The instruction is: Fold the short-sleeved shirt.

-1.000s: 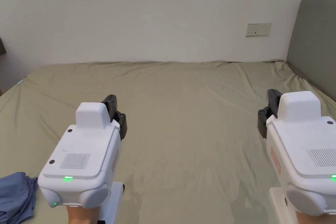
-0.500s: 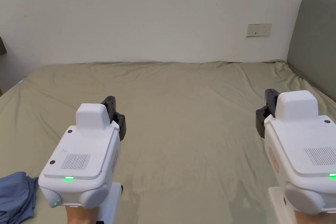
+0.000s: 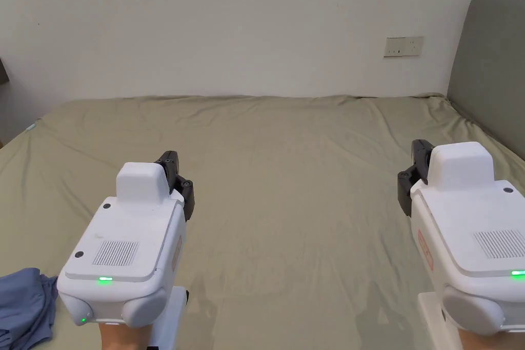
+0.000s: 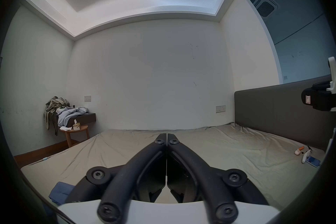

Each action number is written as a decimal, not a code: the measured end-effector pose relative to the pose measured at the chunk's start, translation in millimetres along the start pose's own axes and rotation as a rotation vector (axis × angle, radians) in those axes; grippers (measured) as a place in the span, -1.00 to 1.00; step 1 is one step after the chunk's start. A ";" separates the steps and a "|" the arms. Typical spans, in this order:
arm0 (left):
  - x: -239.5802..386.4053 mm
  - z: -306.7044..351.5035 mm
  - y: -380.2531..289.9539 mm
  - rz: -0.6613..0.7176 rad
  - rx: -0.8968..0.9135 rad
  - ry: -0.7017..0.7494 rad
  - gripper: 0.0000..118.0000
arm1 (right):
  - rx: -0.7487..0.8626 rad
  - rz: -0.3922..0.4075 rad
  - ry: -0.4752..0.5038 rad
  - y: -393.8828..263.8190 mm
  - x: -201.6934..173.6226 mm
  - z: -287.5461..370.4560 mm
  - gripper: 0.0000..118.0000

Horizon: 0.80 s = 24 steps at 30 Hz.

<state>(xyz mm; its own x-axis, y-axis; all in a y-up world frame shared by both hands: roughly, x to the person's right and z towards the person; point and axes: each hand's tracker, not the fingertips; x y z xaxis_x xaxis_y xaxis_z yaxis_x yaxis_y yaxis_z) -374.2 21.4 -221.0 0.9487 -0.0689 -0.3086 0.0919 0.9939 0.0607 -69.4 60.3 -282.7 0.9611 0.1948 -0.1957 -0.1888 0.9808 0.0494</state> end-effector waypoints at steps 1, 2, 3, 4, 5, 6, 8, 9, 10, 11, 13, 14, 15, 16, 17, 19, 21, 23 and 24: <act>-1.3 0.0 -0.3 0.001 0.000 0.001 -1.00 | 0.000 0.001 -0.001 0.1 -0.2 0.0 -0.97; -1.6 0.0 -0.3 0.002 -0.001 0.000 -1.00 | 0.000 0.000 0.000 0.1 -0.2 0.0 -0.97; -1.6 -0.1 -0.4 0.003 -0.001 -0.001 -1.00 | -0.001 -0.001 0.000 0.2 -0.2 -0.1 -0.97; -1.8 -0.1 -0.5 0.004 -0.001 -0.001 -1.00 | 0.000 -0.001 0.001 0.1 -0.1 -0.1 -0.97; -2.7 -0.4 -0.8 0.003 -0.002 -0.002 -1.00 | -0.001 -0.001 0.001 0.0 -0.2 0.0 -0.97; -2.7 -0.5 -0.9 0.000 -0.003 0.000 -1.00 | -0.001 0.000 0.001 -0.1 -0.2 0.2 -0.97; -2.4 -0.2 -1.0 -0.002 -0.002 0.001 -1.00 | -0.001 0.000 0.001 -0.1 -0.5 0.2 -0.97; -3.0 0.3 -1.0 -0.001 -0.001 0.001 -1.00 | -0.001 0.000 0.002 -0.3 -0.7 0.2 -0.97; -3.2 0.5 -1.0 -0.001 -0.001 -0.001 -1.00 | -0.002 -0.001 0.002 -0.5 -0.8 0.1 -0.97; -2.9 0.4 -0.9 -0.004 -0.003 0.001 -1.00 | -0.004 -0.002 0.003 -0.7 -0.8 -0.1 -0.97; -3.6 0.1 -0.9 -0.002 -0.004 0.002 -1.00 | -0.005 -0.004 0.002 -1.1 -1.0 -0.2 -0.97; -3.9 0.2 -0.8 0.000 -0.003 0.002 -1.00 | -0.005 -0.004 0.003 -1.3 -1.0 -0.2 -0.97; -3.8 0.1 -0.7 0.002 -0.003 0.003 -1.00 | -0.004 -0.004 0.002 -1.3 -1.1 -0.4 -0.97; -3.1 -0.3 -0.5 -0.001 -0.003 0.005 -1.00 | -0.006 -0.005 0.002 -1.1 -1.0 -0.6 -0.97; -3.5 -0.6 -0.3 -0.004 -0.004 0.008 -1.00 | -0.005 -0.007 0.002 -1.1 -0.9 -0.7 -0.97; -3.4 -1.3 0.2 -0.004 -0.004 0.007 -1.00 | -0.006 -0.011 0.000 -0.9 -0.7 -1.0 -0.97; -4.1 -1.4 1.2 0.009 -0.002 0.007 -0.98 | -0.006 -0.016 0.000 -0.9 -0.5 -1.2 -0.93; -4.4 -1.4 1.5 0.021 0.002 0.008 -0.80 | -0.007 -0.015 -0.001 -1.3 -0.4 -1.9 -0.86; -4.7 -1.6 1.7 0.025 0.001 0.007 -0.72 | -0.008 -0.014 -0.001 -1.6 -0.3 -2.1 -0.81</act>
<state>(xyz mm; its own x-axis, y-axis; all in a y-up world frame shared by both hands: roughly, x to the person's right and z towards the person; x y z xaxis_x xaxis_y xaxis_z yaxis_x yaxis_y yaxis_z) -378.9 23.6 -221.0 0.9485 -0.0438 -0.3137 0.0689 0.9952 0.0694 -69.8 58.7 -284.8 0.9639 0.1806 -0.1956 -0.1765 0.9836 0.0385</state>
